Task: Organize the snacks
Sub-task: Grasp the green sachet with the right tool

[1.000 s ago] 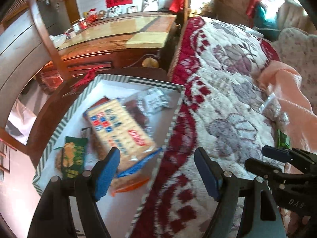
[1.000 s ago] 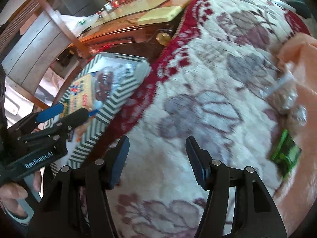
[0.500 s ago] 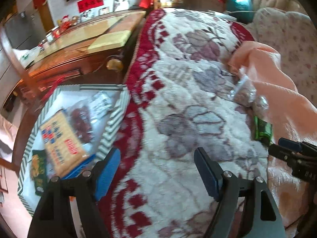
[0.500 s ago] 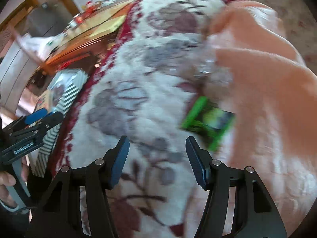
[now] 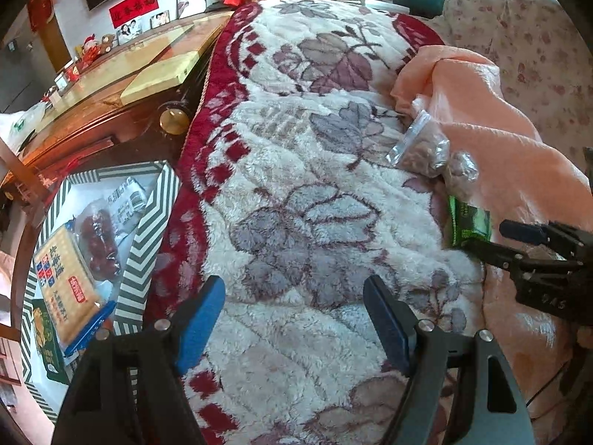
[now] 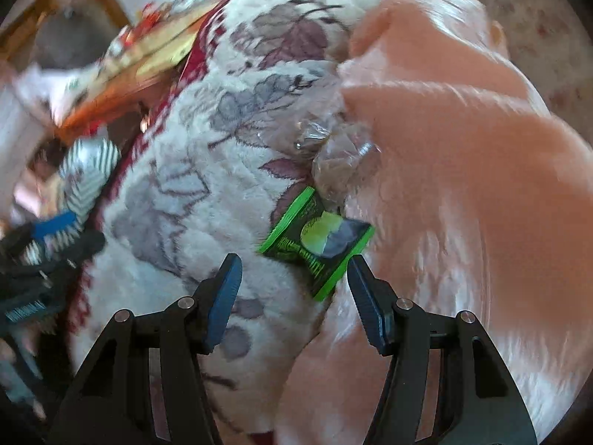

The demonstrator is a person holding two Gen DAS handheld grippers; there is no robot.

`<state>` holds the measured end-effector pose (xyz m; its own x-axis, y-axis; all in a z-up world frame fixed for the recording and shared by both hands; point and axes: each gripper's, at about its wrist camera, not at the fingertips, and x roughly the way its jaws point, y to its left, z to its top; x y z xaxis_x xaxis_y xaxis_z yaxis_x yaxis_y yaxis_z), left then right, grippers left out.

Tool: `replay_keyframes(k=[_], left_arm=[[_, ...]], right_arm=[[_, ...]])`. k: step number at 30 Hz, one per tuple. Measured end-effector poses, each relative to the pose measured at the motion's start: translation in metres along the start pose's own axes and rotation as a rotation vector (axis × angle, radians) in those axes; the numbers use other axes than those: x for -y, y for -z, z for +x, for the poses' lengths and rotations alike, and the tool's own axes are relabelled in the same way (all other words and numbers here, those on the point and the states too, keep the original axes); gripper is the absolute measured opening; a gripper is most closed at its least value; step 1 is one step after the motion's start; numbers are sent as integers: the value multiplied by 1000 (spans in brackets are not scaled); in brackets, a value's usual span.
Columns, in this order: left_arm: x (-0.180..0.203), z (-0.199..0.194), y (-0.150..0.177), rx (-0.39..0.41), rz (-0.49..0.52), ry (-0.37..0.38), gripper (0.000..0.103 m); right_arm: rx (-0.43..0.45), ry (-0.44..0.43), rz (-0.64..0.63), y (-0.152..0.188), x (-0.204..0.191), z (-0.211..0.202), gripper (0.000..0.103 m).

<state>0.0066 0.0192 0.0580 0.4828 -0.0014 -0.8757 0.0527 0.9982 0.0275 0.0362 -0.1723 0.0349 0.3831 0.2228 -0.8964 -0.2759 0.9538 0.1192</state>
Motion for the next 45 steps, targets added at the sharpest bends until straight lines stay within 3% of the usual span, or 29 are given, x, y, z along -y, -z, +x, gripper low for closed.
replay_keyframes(k=[9, 13, 16, 18, 24, 29, 34, 37, 45], left_arm=[[-7, 11, 2, -26, -21, -1, 79], [-6, 15, 2, -39, -21, 5, 79], [-6, 19, -1, -48, -32, 15, 79], [-6, 20, -4, -53, -40, 29, 79], [1, 22, -6, -57, -36, 48, 79], [7, 24, -8, -61, -33, 70, 79], [17, 26, -16, -68, -41, 105, 79], [21, 27, -22, -70, -48, 121, 79], [28, 29, -22, -79, -25, 113, 79]], right_arm=[[-134, 65, -381, -17, -18, 21, 60], [-178, 117, -435, -21, -16, 37, 60], [-179, 75, -369, -27, -6, 41, 59], [-167, 44, -299, -29, 3, 40, 46], [-133, -49, -120, -19, 19, 29, 36], [-127, -102, -57, 0, 13, 15, 28], [-96, -144, 27, 11, 14, 8, 27], [-78, -227, 120, 16, 24, 8, 27], [-24, -184, 169, 13, 32, 12, 33]])
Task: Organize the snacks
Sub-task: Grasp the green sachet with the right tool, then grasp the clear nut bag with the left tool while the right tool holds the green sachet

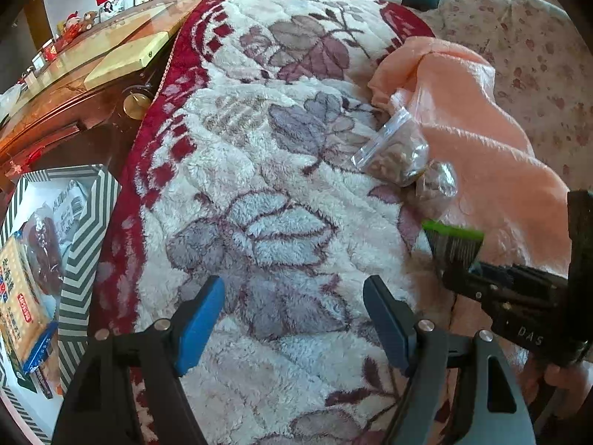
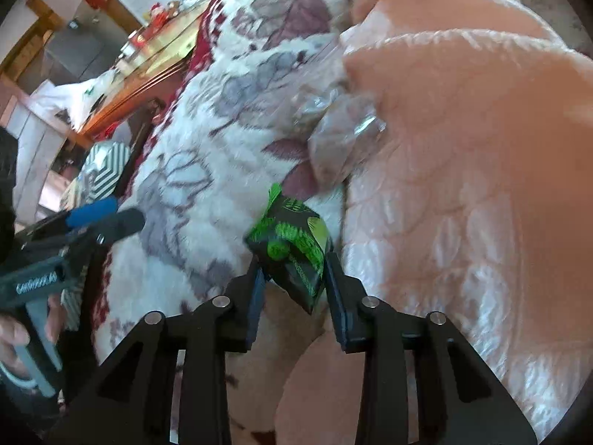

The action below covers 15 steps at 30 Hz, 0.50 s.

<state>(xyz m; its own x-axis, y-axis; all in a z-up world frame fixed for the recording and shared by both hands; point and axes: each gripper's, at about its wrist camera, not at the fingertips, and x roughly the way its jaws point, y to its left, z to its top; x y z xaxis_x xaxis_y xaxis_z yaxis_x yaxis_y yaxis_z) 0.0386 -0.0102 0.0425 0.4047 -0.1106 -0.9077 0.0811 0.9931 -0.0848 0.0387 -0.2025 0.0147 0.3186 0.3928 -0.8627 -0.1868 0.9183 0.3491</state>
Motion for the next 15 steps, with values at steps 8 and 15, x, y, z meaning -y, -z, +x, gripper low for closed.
replay_keyframes(k=[8, 15], left_arm=[[3, 2, 1, -6, 12, 2, 79], [-1, 5, 1, -14, -3, -2, 79]], right_arm=[[36, 13, 10, -9, 4, 5, 39], [66, 26, -43, -22, -7, 10, 47]])
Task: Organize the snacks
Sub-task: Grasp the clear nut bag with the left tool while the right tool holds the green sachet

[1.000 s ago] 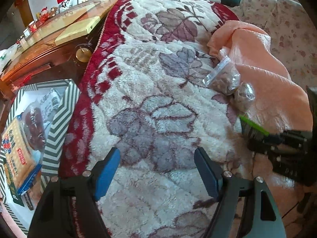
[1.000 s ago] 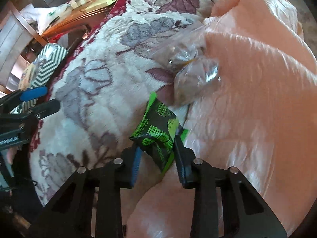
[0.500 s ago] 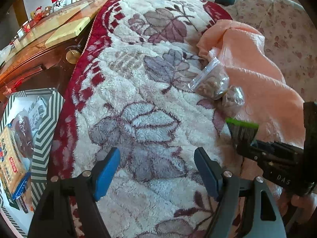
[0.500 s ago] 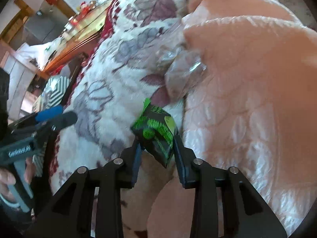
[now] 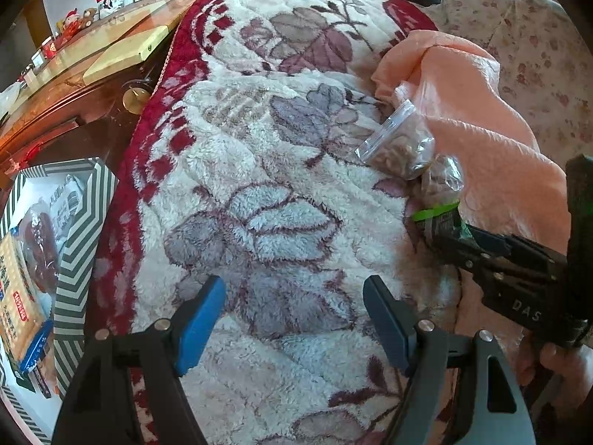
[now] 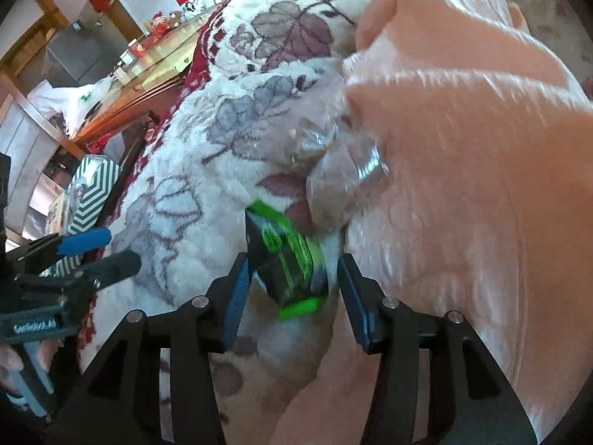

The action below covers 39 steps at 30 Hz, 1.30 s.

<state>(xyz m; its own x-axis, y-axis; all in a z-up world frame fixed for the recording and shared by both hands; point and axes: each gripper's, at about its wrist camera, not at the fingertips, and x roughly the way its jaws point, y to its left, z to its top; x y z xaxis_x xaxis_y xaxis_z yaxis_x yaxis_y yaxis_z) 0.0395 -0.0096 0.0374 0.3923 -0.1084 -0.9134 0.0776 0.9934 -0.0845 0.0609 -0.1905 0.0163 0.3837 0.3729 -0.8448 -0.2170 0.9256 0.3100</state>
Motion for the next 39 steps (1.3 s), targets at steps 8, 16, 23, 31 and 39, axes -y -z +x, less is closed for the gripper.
replay_keyframes(k=[8, 16, 23, 31, 39], left_arm=[[13, 4, -24, 10, -6, 49, 79], [58, 30, -71, -17, -25, 195, 80], [73, 74, -104, -57, -109, 214, 85], [92, 98, -110, -53, -108, 196, 59], [71, 71, -86, -53, -79, 255, 34]], right_arm=[[9, -6, 117, 9, 19, -14, 26], [19, -21, 205, 22, 39, -32, 25], [15, -33, 216, 22, 44, -29, 25], [-3, -34, 203, 23, 46, -25, 25], [10, -49, 193, 20, 42, -27, 25]])
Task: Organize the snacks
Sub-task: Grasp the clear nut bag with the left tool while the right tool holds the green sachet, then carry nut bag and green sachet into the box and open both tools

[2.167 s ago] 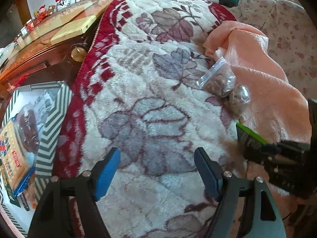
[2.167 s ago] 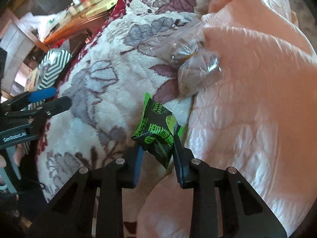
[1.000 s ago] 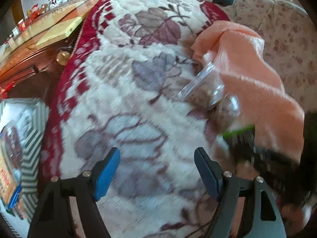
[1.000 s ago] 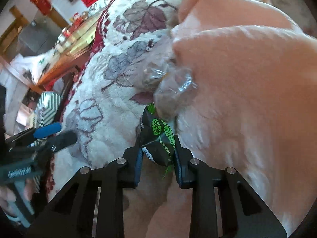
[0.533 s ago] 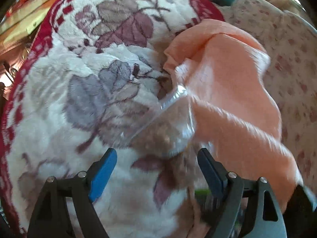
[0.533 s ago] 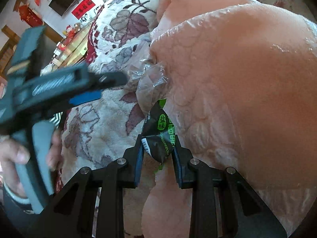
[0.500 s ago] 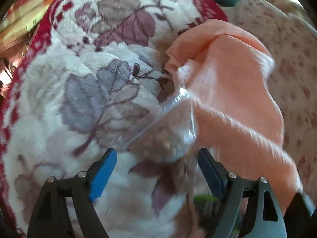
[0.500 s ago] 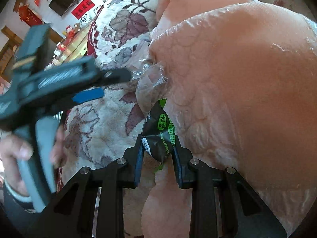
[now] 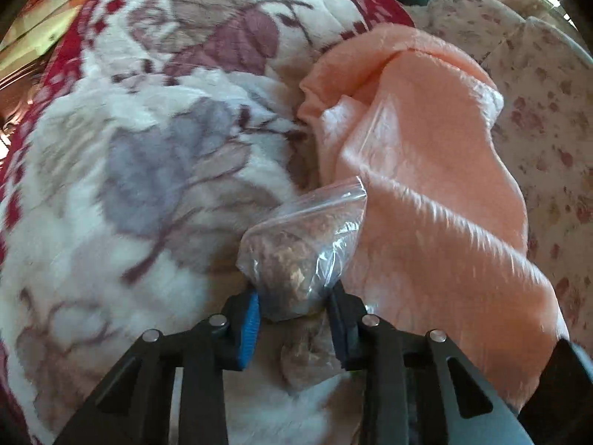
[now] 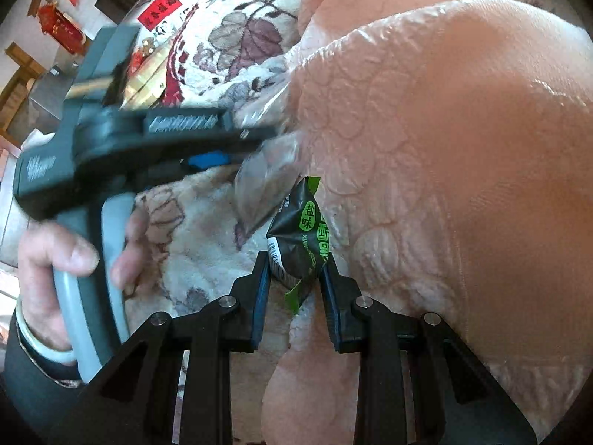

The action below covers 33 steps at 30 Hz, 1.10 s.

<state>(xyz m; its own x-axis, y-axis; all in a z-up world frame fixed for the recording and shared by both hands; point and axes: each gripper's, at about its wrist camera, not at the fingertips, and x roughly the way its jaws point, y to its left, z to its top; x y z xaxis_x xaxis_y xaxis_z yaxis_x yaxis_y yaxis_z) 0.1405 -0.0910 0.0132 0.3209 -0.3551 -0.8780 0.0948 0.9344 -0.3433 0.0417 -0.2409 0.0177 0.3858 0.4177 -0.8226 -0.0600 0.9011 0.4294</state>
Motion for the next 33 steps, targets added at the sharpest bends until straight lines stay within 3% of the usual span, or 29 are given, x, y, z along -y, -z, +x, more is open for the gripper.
replay_keyframes(k=[10, 14, 33], left_arm=[[-48, -86, 56, 121, 14, -137, 34], [-62, -101, 70, 153, 17, -200, 34], [-127, -182, 119, 254, -62, -313, 34]], right_arm=[[-1, -23, -89, 7, -38, -4, 25], [-13, -37, -129, 16, -59, -1, 25], [-70, -95, -322, 38, -162, 17, 25]])
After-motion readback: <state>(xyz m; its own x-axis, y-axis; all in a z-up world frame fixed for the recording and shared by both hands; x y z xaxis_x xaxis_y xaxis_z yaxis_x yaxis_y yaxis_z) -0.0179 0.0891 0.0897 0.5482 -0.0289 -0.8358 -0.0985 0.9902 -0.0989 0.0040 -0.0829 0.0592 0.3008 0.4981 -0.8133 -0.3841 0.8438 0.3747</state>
